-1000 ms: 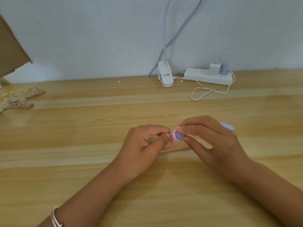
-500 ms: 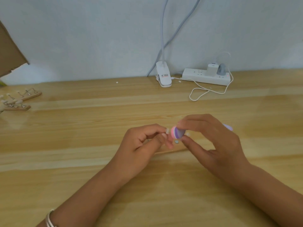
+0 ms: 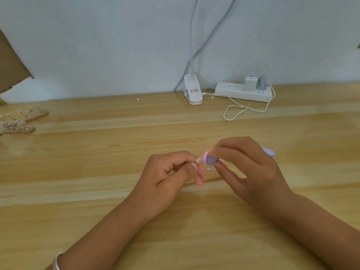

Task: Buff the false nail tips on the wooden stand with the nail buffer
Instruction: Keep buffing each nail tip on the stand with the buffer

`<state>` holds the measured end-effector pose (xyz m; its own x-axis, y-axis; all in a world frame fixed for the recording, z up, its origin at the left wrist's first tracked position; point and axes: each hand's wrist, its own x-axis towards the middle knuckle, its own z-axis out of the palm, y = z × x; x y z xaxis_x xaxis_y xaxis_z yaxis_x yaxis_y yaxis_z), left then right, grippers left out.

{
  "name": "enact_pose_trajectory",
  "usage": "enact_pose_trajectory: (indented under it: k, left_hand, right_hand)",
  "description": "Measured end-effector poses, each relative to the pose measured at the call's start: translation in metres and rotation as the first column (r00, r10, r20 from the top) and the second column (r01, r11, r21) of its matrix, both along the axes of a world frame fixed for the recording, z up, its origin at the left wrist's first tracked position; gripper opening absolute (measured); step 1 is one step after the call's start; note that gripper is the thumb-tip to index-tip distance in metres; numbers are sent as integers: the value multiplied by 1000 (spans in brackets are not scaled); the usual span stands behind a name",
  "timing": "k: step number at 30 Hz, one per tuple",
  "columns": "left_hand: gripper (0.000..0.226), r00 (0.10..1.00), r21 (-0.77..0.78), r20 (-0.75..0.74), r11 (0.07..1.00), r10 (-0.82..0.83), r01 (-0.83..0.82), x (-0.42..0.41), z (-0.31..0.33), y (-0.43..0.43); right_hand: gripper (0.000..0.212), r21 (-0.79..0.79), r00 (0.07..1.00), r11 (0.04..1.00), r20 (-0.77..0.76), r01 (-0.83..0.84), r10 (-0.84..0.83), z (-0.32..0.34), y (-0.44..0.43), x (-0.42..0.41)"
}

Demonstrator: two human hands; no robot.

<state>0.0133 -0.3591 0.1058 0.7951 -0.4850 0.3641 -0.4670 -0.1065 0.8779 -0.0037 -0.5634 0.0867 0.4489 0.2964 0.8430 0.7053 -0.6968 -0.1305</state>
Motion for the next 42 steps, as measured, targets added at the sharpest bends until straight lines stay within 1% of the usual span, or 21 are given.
enact_pose_trajectory:
  k: [2,4,6,7,10,12,13,15,18,21,24,27,29,32,33,37,40,42]
  left_hand:
    - [23,999,-8,-44,1000,-15,15,0,0,0]
    - [22,996,-21,-68,998,-56,55,0,1,0]
    - [23,992,-34,-82,995,-92,89,1,0,0]
    - [23,990,-37,-98,995,-100,97,1,0,0]
    - [24,982,-54,-155,993,-107,100,3,0,2]
    - [26,973,-59,-189,991,-132,123,3,1,1]
    - [26,965,-63,-213,988,-153,143,3,2,0]
    - [23,948,-66,-259,982,-187,175,3,1,-1]
    - [24,928,-55,-308,978,-209,202,4,1,-1]
    - [24,894,-110,-379,971,-238,212,5,2,1]
    - [21,863,-138,-440,968,-250,210,8,2,2]
    - [22,829,-159,-484,960,-280,231,9,2,3]
    - [22,820,-157,-496,959,-284,237,10,2,4]
    - [23,831,-122,-495,967,-255,224,10,0,5]
    - [24,831,-114,-498,969,-248,221,10,0,5]
    - [22,830,-99,-497,967,-252,235,10,1,3]
    - [22,848,-67,-476,971,-235,231,10,1,1]
    - [23,847,-76,-473,969,-243,236,10,0,1]
  right_hand:
    - [14,31,1000,999,6,26,-26,1,-2,0]
    - [15,39,998,999,46,-32,30,0,4,-4]
    - [19,-18,994,996,59,-92,93,-2,9,-7]
    - [20,-46,995,995,48,-90,92,-2,8,-6]
    - [17,-38,1000,999,11,8,-8,1,-2,1]
    - [14,3,1000,1000,23,14,-14,2,-1,0]
    - [14,10,999,1000,41,-10,9,2,2,-2]
    - [17,-28,996,998,73,-53,55,-2,10,-5]
    - [19,-44,998,998,40,-38,40,-3,5,-1]
    - [19,-14,998,999,48,-35,36,-2,3,1]
    - [20,-48,991,995,103,-85,90,-6,10,-2]
    - [22,-75,994,997,106,-12,20,-3,2,2]
    - [24,-54,997,998,77,-19,23,-3,1,5]
    - [22,-55,989,989,53,-137,140,-7,13,2]
    - [21,-74,987,986,54,-148,152,-7,13,1]
    - [24,-103,995,991,33,-91,94,0,3,4]
    - [26,-91,992,988,18,-122,124,-4,11,2]
    - [25,-109,991,985,16,-130,133,-5,11,1]
